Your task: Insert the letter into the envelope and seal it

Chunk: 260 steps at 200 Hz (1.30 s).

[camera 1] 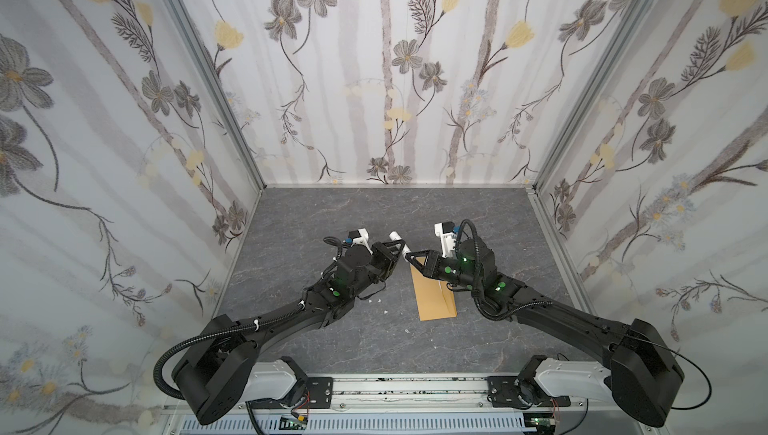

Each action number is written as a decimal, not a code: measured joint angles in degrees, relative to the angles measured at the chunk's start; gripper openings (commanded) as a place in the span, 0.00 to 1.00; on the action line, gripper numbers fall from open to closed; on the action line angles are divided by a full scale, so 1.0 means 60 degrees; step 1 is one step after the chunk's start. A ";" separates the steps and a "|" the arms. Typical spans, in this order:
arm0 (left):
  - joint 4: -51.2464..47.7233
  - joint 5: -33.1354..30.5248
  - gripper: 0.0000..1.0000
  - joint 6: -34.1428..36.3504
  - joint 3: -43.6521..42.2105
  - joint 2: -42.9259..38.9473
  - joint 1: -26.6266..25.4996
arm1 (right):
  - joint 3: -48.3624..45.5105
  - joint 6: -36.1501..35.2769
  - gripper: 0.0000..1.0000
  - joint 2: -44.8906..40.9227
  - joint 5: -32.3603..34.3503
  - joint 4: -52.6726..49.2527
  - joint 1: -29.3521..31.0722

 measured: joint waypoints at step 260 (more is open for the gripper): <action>0.3209 0.0911 0.00 0.0452 -0.0976 -0.0342 -0.0484 | -0.2484 0.6980 0.52 0.2426 -0.1982 1.0666 -0.0710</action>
